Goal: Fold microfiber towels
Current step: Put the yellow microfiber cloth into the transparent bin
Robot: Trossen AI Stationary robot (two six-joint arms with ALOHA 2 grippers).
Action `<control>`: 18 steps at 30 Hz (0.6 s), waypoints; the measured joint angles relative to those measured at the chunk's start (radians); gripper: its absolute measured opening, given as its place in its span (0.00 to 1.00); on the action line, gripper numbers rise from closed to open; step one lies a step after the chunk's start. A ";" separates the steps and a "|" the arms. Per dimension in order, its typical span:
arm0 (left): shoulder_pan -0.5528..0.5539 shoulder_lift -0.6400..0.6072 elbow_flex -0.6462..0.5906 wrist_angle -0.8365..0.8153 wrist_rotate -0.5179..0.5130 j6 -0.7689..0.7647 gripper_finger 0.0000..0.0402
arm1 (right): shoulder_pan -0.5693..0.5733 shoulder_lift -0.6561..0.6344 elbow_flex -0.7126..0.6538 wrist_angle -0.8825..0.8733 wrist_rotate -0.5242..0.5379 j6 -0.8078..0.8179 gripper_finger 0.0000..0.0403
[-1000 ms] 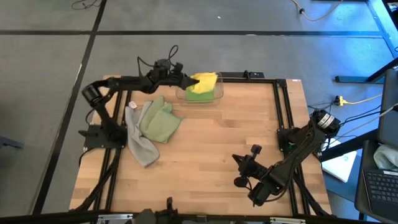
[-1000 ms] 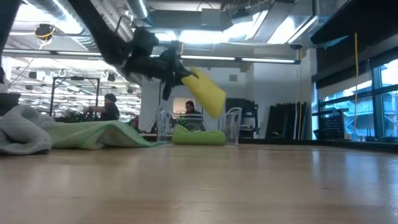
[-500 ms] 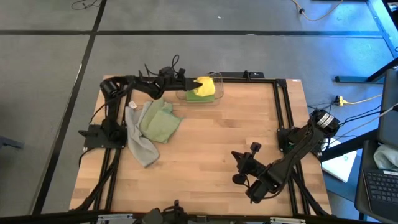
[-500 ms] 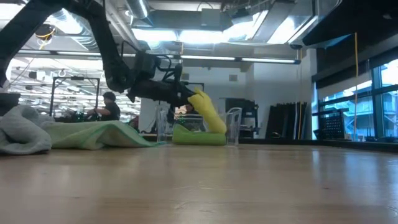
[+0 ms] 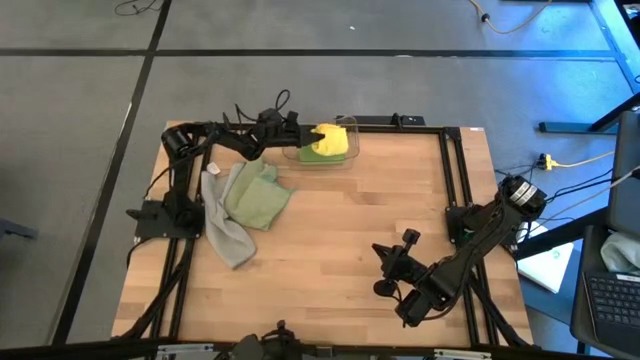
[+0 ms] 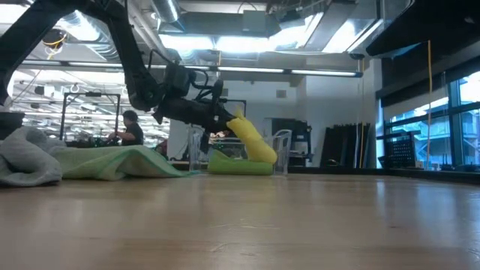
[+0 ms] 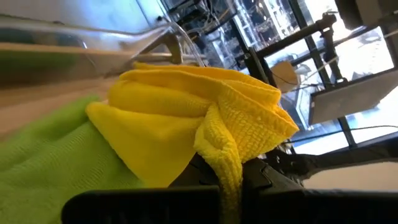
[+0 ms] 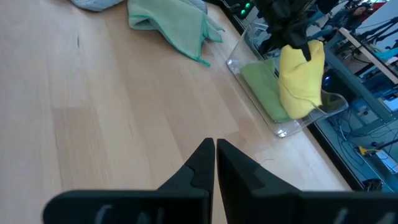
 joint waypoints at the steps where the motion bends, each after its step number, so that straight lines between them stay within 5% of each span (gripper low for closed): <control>1: 0.000 0.000 0.000 0.016 -0.006 -0.008 0.00 | 0.000 0.000 0.000 0.000 0.000 0.000 0.05; 7: -0.007 0.000 0.001 0.234 0.009 -0.133 0.01 | 0.000 0.000 0.000 0.000 0.000 -0.001 0.05; 18: -0.053 0.000 0.000 -0.057 -0.065 0.051 0.01 | 0.001 0.000 0.000 0.007 -0.006 0.002 0.05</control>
